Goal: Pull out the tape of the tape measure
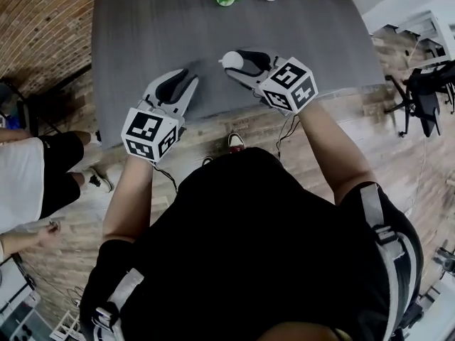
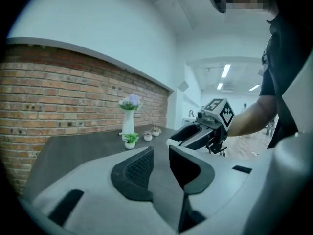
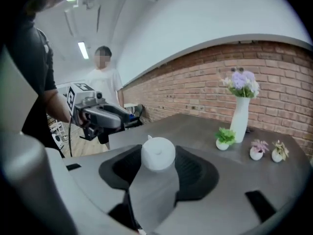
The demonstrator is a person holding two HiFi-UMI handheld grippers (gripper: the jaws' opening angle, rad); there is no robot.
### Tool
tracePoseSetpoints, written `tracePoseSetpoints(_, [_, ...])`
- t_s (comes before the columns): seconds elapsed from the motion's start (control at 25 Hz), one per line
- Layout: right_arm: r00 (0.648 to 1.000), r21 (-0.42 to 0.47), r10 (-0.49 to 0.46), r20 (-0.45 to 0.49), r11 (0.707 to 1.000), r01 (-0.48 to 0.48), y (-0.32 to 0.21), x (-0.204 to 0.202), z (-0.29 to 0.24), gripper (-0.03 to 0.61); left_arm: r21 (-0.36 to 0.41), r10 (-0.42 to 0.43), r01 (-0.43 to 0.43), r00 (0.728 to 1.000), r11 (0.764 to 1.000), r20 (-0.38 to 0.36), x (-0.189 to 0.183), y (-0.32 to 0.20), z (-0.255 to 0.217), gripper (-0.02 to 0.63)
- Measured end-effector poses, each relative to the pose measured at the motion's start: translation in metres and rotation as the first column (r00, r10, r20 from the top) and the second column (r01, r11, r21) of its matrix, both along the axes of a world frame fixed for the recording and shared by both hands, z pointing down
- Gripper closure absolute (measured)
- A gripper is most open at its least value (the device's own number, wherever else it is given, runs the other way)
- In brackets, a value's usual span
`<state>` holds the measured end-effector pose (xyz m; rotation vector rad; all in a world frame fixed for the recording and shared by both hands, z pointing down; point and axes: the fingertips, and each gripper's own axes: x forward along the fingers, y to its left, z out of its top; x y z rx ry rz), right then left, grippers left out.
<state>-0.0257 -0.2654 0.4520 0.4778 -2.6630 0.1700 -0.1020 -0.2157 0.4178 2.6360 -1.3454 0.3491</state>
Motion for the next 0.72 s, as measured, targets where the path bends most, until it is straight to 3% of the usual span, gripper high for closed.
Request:
tracePoseSetpoints(0.12, [0.997, 0.055, -0.069, 0.045, 0.996, 0.067, 0.023, -0.002, -0.035, 0.365, 0.066, 0.127, -0.128, 0.992, 0.990, 0.016, 0.026, 0.002, -0.023, 0.509])
tracePoseSetpoints(0.32, [0.991, 0.134, -0.129, 0.044, 0.983, 0.122, 0.052, 0.003, -0.066, 0.365, 0.120, 0.292, -0.297, 0.955, 0.947, 0.061, 0.054, 0.019, -0.042, 0.508])
tracePoseSetpoints(0.72, [0.989, 0.199, -0.145, 0.005, 0.970, 0.141, 0.085, 0.009, -0.081, 0.365, 0.152, 0.378, -0.391, 0.920, 0.908, 0.105, 0.071, 0.044, -0.054, 0.517])
